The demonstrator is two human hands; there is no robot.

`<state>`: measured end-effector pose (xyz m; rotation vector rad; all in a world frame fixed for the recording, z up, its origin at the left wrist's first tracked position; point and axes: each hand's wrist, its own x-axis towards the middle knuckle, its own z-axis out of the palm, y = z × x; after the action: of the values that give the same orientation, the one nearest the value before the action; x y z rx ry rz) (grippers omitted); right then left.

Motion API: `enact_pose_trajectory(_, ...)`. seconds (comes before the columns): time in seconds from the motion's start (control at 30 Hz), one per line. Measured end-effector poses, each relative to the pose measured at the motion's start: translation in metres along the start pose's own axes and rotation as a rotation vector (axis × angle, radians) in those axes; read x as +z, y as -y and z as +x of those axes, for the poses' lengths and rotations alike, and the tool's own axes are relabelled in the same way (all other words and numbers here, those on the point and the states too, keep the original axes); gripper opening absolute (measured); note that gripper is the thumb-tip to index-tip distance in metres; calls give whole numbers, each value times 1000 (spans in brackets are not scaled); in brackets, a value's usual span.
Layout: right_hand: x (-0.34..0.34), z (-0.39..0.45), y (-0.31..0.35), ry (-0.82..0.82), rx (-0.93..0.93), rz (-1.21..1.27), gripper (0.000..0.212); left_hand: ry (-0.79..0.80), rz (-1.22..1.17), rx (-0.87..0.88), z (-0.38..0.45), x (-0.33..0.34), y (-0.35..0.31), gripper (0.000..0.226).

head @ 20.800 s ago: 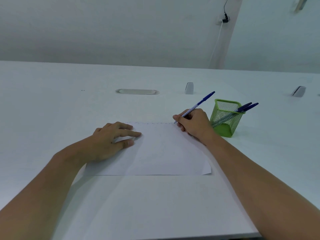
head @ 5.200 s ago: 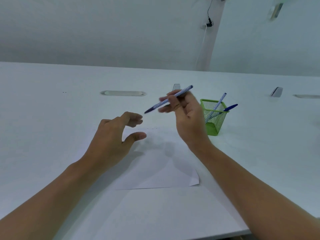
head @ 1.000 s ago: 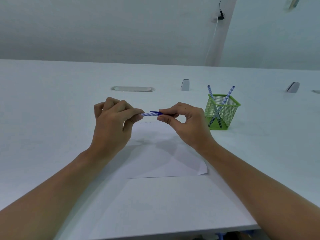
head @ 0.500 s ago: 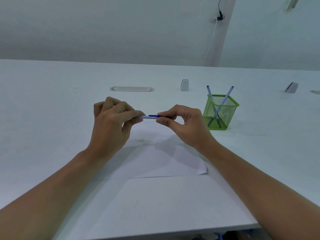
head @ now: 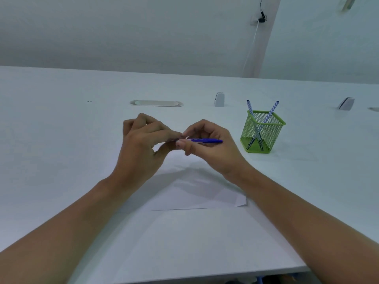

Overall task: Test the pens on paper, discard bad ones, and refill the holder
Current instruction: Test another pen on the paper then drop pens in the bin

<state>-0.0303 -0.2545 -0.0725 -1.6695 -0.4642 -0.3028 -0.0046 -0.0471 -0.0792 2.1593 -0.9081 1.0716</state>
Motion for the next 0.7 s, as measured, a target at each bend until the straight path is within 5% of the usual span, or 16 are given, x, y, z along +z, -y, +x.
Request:
enact_pose_trajectory(0.13, 4, 2, 0, 5, 23, -21, 7, 35, -64, -52, 0, 0, -1, 27)
enact_pose_trajectory(0.27, -3, 6, -3, -72, 59, 27, 36, 68, -98, -144, -1, 0, -1, 51)
enact_pose_trajectory(0.4, -19, 16, -8, -286, 117, 13, 34, 121, -119, -125, -3, -1, -2, 37)
enact_pose_trajectory(0.57, -42, 14, -19, -348, 175, -109, 7, 416, -154, -65, -9, 2, 0, 31)
enact_pose_trajectory(0.7, -53, 9, -23, -331, 299, -97, 14, 692, -189, -39, -15, 6, 9, 46)
